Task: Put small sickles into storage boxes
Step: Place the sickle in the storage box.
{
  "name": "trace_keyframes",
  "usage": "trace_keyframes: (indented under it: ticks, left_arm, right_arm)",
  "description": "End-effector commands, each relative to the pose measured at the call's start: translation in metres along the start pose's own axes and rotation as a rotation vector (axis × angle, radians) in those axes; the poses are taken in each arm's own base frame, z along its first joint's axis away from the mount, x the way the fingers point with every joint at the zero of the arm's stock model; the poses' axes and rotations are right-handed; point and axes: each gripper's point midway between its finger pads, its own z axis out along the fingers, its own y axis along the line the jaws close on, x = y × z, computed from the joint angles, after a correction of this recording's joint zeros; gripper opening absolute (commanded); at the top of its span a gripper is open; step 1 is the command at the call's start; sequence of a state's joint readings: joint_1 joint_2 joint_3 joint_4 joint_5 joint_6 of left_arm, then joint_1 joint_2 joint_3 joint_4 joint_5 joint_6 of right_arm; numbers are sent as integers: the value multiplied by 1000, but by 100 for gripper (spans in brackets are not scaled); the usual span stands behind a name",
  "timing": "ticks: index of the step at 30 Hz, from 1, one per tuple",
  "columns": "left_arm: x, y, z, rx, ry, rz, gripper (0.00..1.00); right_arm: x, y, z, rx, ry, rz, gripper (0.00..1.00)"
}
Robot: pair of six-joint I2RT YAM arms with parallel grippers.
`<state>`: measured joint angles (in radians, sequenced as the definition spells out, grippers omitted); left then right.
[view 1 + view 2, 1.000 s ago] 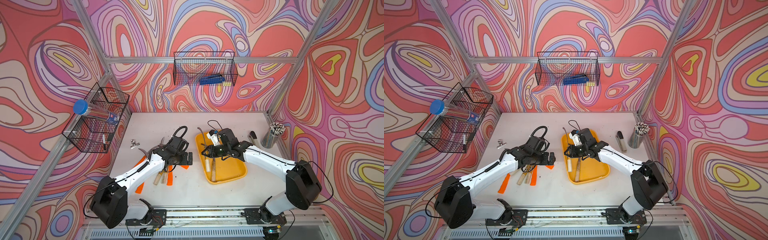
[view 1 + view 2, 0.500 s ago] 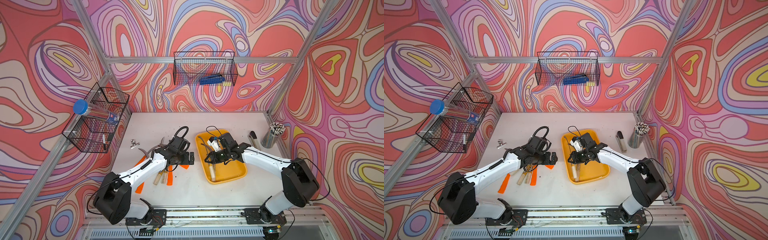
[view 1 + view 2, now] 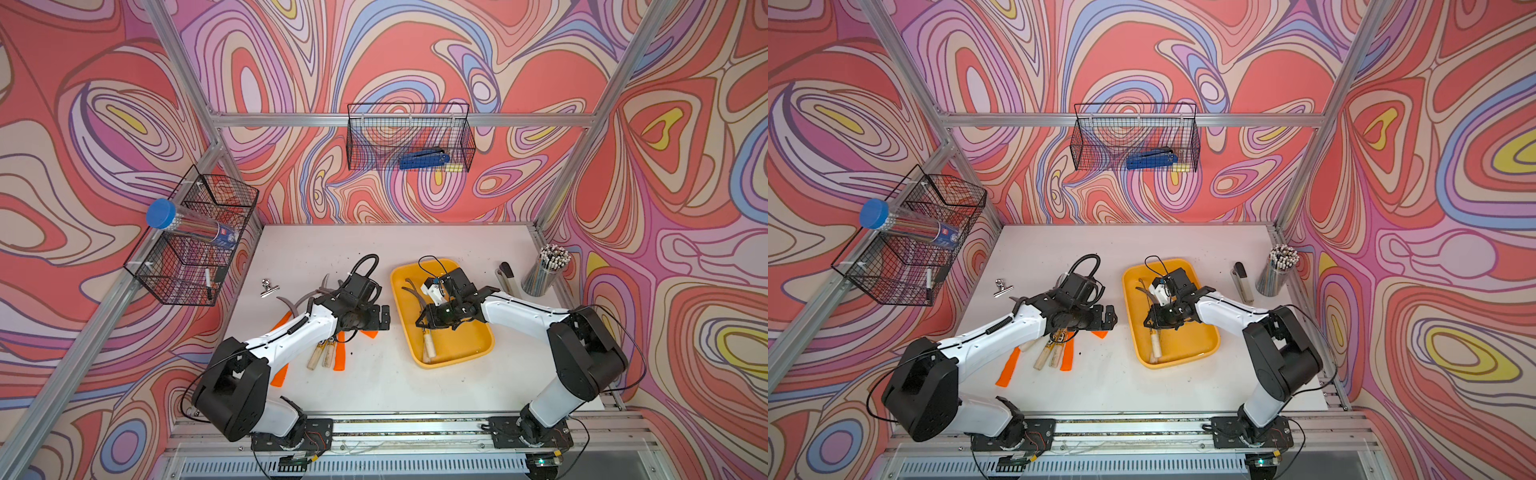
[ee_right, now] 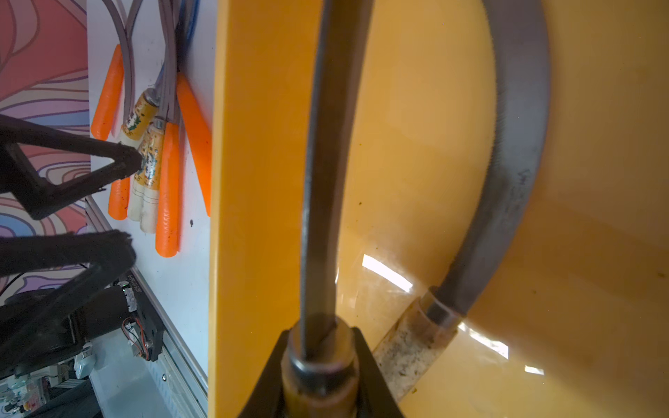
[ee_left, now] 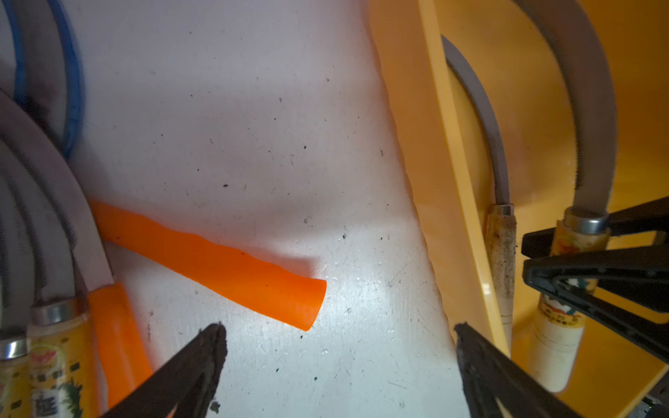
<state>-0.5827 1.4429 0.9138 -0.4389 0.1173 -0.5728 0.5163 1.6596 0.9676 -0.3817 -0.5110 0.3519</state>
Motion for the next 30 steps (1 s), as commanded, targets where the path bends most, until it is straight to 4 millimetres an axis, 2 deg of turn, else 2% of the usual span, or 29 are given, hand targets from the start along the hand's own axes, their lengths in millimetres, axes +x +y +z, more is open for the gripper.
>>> trace_keyframes:
  ticks: [1,6,14,18,23,25,30]
  left_arm:
    - [5,1,8,8,20,-20,100]
    - [6,1,14,6,34,-21,100]
    - [8,3,17,-6,43,-19,100]
    - [5,7,11,-33,23,-12,100]
    - [2,14,2,-77,7,-9,100]
    - [1,18,-1,-103,2,-4,100]
    - [3,27,-8,-155,1,7,100]
  right_arm:
    - [-9,-4,0,-19,-36,-4,0]
    - [-15,-11,3,-8,-31,14,2]
    - [-17,-28,2,85,-35,28,29]
    - [-22,-30,-9,136,-66,22,48]
    - [-30,-27,-28,180,-110,9,76]
    - [-32,-22,-35,180,-128,3,97]
    - [-36,-8,-51,179,-175,-18,98]
